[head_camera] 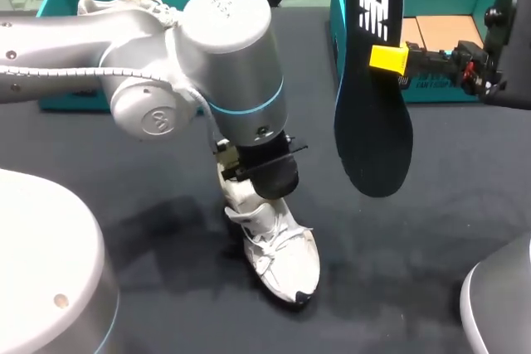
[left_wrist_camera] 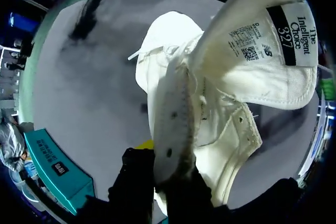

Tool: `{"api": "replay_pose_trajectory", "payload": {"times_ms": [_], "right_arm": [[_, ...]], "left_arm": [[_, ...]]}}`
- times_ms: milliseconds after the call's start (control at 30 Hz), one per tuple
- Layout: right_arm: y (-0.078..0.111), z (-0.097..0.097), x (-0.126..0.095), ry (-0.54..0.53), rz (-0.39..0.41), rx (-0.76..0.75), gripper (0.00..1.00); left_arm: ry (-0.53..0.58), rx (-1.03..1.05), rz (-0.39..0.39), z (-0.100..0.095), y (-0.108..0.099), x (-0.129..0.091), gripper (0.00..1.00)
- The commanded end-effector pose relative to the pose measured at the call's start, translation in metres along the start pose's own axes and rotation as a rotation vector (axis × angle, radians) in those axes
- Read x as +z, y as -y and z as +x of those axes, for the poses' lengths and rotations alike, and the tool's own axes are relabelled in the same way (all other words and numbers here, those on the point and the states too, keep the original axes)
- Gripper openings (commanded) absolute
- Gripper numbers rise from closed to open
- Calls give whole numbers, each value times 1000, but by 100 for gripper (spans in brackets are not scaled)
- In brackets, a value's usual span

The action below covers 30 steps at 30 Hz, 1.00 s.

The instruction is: Take the shoe out of the shoebox, open the shoe tongue, remove and reinsert the insole, then place the shoe into the shoebox

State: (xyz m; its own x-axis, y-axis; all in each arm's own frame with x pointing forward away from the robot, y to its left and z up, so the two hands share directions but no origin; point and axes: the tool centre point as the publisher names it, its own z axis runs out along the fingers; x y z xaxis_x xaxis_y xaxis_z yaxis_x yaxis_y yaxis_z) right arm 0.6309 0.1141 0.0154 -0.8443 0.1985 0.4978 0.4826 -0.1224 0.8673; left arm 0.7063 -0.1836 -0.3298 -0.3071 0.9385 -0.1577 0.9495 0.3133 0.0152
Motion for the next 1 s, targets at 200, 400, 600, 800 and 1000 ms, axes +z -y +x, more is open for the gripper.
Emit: {"api": "replay_pose_trajectory", "payload": {"times_ms": [200, 400, 600, 800, 1000], "right_arm": [[7, 10, -4, 44, -11, 1, 0], [7, 10, -4, 44, -11, 1, 0], [7, 10, -4, 44, -11, 1, 0], [7, 10, -4, 44, -11, 1, 0], [7, 10, -4, 44, -11, 1, 0]], "left_arm": [[-4, 203, 54, 1, 3, -1, 0], [-12, 225, 55, 2, 4, 6, 0], [-23, 274, 81, 2, 5, 18, 0], [-47, 276, 96, -1, 5, 31, 0], [-67, 262, 117, -4, 0, 45, 0]]}}
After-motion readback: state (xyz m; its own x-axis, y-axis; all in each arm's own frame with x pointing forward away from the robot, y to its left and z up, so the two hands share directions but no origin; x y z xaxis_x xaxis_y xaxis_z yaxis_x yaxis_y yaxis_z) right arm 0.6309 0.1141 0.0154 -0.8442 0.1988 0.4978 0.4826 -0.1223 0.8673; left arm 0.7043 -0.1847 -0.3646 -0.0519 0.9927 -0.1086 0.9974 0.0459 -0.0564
